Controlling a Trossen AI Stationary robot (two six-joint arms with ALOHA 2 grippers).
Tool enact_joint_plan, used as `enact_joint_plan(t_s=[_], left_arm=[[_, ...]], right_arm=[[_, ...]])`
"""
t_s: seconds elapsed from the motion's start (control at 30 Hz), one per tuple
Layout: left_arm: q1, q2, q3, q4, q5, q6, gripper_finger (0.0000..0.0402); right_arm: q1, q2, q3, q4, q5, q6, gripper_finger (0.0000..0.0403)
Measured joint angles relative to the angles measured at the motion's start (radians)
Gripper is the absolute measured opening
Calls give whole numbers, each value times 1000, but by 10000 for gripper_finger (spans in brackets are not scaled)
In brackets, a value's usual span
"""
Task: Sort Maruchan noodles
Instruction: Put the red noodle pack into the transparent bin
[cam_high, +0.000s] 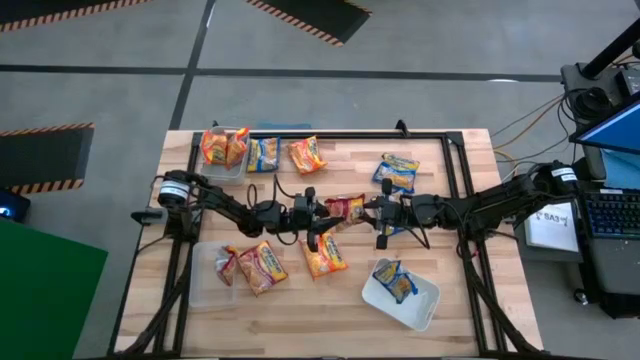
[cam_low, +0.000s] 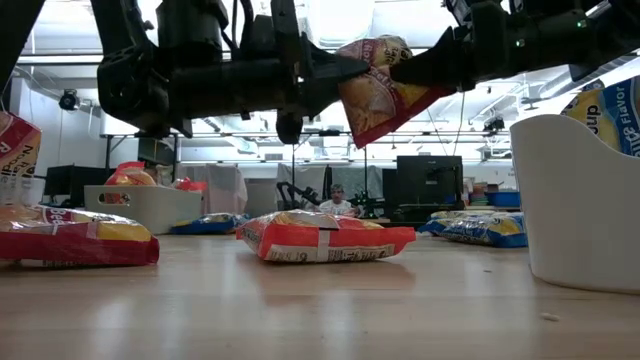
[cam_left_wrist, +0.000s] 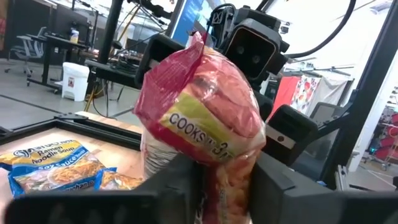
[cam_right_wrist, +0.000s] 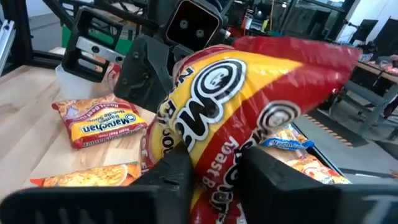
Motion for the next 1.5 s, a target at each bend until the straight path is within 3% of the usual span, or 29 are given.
enact_joint_plan(t_s=[0.17, 0.43, 0.57, 0.73, 0.9, 1.07, 1.33, 1.43, 1.5], left_arm=[[0, -3, 0, 1, 0, -14, 43], [-1, -56, 0, -28, 1, -14, 38], [-3, -135, 0, -130, 2, -26, 37], [-6, -317, 12, -382, 2, -36, 37], [-8, -548, 93, -866, 2, -90, 37], [-19, -721, 338, -1616, -22, -307, 37], [-131, -678, 863, -2743, -79, -756, 37], [-219, -626, 963, -3002, -155, -959, 37], [-264, -625, 967, -2970, -159, -986, 36]], right_arm=[[0, -34, 0, -15, -4, 22, 143], [0, -207, 42, -234, -5, 20, 195], [0, -309, 91, -391, -4, 19, 201], [0, -409, 105, -476, 23, 28, 201], [0, -473, 105, -554, 26, 57, 201], [0, -485, 105, -587, 29, 72, 201], [0, -457, 104, -587, 33, 70, 201], [0, -453, 104, -589, 33, 70, 201], [0, -452, 104, -591, 33, 70, 201]])
